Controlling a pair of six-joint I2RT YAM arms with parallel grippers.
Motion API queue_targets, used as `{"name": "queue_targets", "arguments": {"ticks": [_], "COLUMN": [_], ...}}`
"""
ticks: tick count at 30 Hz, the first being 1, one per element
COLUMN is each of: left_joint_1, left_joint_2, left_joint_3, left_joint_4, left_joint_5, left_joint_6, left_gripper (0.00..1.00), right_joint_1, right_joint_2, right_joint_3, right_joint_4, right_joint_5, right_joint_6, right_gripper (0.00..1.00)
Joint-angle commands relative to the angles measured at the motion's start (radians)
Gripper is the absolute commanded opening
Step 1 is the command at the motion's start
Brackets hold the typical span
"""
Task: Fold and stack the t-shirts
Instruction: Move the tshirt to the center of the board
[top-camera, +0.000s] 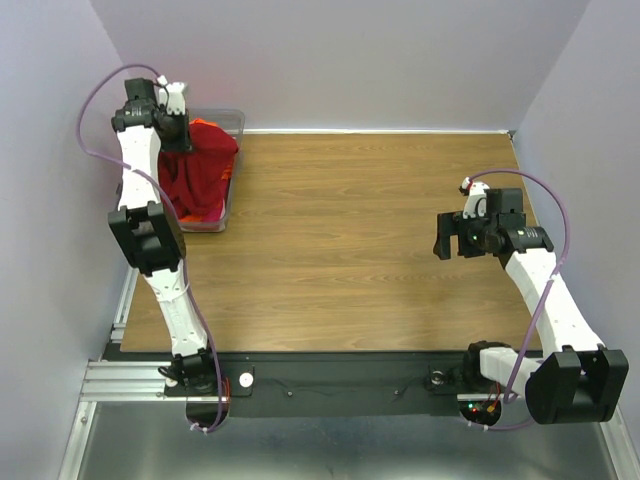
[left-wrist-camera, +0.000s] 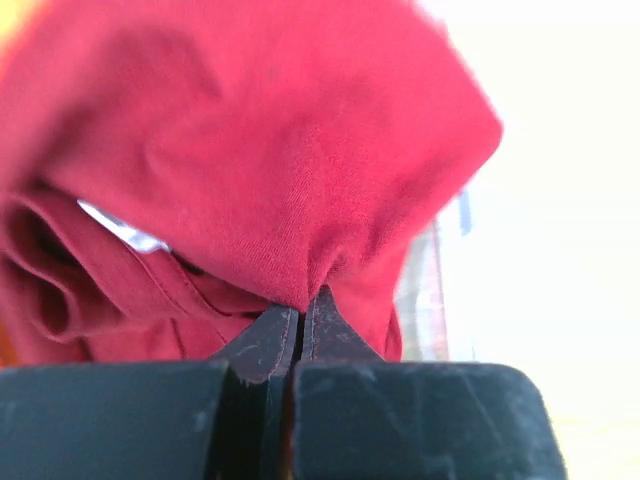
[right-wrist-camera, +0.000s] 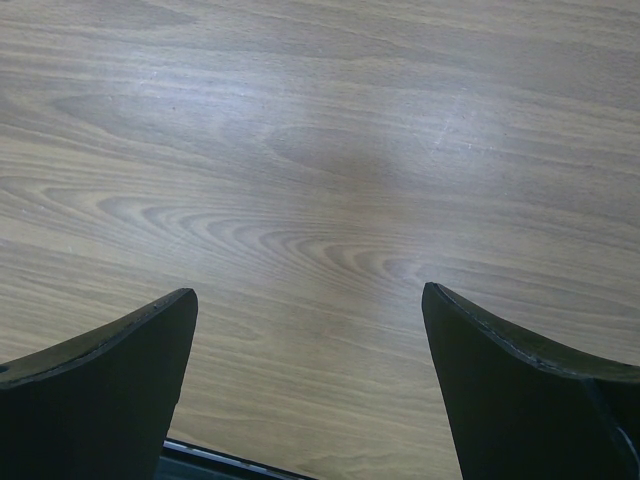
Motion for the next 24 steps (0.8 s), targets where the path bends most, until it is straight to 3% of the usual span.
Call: {"name": "queue_targets", "arguments": {"ticks": [1, 8, 13, 17, 20, 24], "left_joint_1": [0.004, -0.08, -0.262, -0.405, -0.485, -0.558], "left_joint_2": [-0.131, -0.348, -0.444, -0.497, -0.536, -0.547], "left_joint_3": [0.132, 0.148, 0.157, 0.171, 0.169, 0.177], "left_joint_4": [-0.011, 0.095, 0.211, 0.36, 0.605, 0.804], "left_joint_5": [0.104, 0.22, 0.213, 0.206, 0.239, 0.257], "left_joint_6": [0.016, 0.031, -0.01, -0.062, -0.156, -0.277], "left_gripper": [0.0, 0.0, 0.0, 0.0, 0.0, 0.0], "right_joint_1": [-0.007, -0.033, -0.059, -0.079, -0.094, -0.114], "right_joint_2": [-0.015, -0.003, 0.016, 0.014, 0.008, 0.002], "right_joint_3": [0.058, 0.072, 0.093, 0.101, 0.101, 0.107], "right_joint_4": [0.008, 0.007, 0.004, 0.004, 0.004, 0.002], "right_joint_5": [-0.006, -0.035, -0.065, -0.072, -0.074, -0.069], "right_joint_6": [-0.002, 0.005, 0.013, 0.019, 0.025, 0.028], "right_gripper": [1.0, 1.0, 1.0, 1.0, 1.0, 1.0]}}
